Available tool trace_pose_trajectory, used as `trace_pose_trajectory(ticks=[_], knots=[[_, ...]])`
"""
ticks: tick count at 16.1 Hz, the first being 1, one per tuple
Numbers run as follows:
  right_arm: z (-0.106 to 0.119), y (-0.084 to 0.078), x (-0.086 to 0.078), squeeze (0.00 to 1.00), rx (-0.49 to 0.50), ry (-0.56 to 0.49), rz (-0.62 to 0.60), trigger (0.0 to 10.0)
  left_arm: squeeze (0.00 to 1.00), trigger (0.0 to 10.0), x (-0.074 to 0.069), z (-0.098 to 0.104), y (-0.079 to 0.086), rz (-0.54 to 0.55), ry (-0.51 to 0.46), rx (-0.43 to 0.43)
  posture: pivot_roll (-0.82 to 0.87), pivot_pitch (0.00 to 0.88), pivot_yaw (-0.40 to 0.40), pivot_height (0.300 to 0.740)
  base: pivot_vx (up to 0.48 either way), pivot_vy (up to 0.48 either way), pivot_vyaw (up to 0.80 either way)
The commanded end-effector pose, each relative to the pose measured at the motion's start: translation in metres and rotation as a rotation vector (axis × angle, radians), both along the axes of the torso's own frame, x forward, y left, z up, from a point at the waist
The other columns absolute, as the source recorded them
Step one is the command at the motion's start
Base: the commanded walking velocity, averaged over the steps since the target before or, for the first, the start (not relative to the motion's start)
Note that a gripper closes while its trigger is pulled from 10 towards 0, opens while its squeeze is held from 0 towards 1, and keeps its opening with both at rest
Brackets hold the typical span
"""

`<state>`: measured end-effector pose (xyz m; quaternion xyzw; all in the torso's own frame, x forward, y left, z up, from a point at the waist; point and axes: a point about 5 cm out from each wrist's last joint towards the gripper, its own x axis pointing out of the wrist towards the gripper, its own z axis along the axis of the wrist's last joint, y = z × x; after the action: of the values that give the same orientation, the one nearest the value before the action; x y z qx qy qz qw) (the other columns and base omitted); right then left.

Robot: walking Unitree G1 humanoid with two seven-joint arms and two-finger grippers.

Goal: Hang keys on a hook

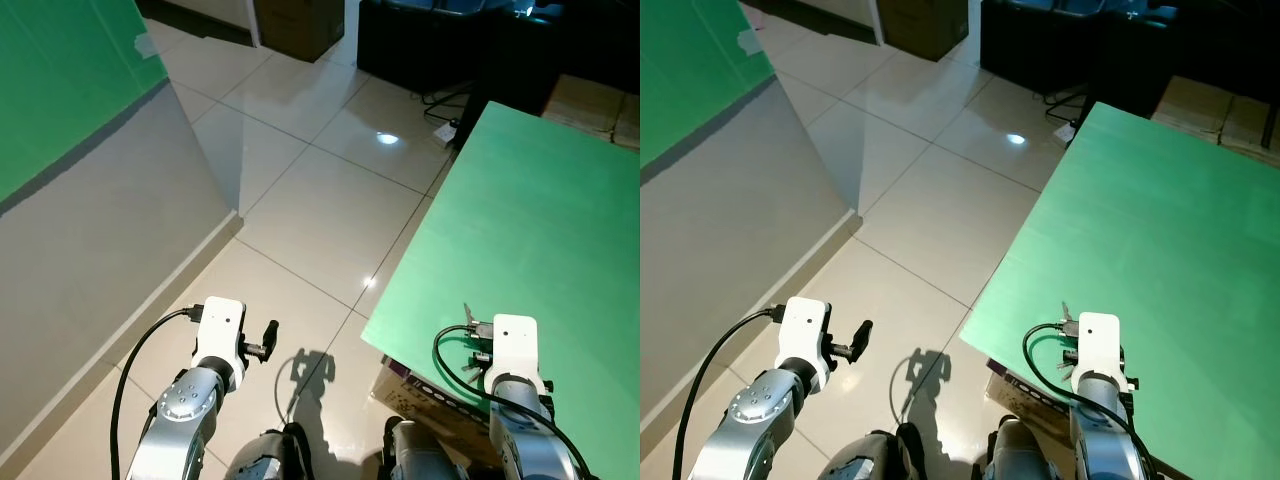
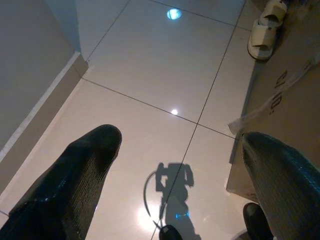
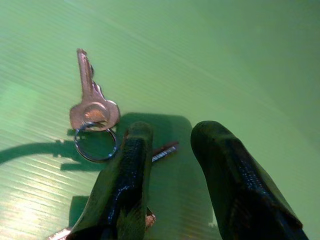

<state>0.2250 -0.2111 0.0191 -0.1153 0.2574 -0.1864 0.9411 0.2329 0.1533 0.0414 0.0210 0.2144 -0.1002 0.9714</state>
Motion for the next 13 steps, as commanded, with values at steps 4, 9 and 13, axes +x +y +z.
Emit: trace_pose_trajectory(ticks=[4,9,13], knots=[[-0.004,-0.002,0.0,0.0,-0.03,-0.008,0.019,10.0,0.0,10.0,-0.003,-0.001,0.003,0.008,0.008,0.014,-0.19,0.202,0.098,0.74,0.0,0.0,0.0],[-0.008,-0.001,-0.001,0.0,-0.034,-0.007,0.03,10.0,0.0,10.0,-0.003,-0.001,0.003,0.009,0.006,0.014,-0.18,0.205,0.097,0.74,0.0,0.0,0.0],[-0.013,0.002,0.0,0.0,-0.031,-0.011,0.058,10.0,0.0,10.0,-0.004,0.0,0.003,0.008,0.005,0.015,-0.18,0.208,0.099,0.74,0.0,0.0,0.0]])
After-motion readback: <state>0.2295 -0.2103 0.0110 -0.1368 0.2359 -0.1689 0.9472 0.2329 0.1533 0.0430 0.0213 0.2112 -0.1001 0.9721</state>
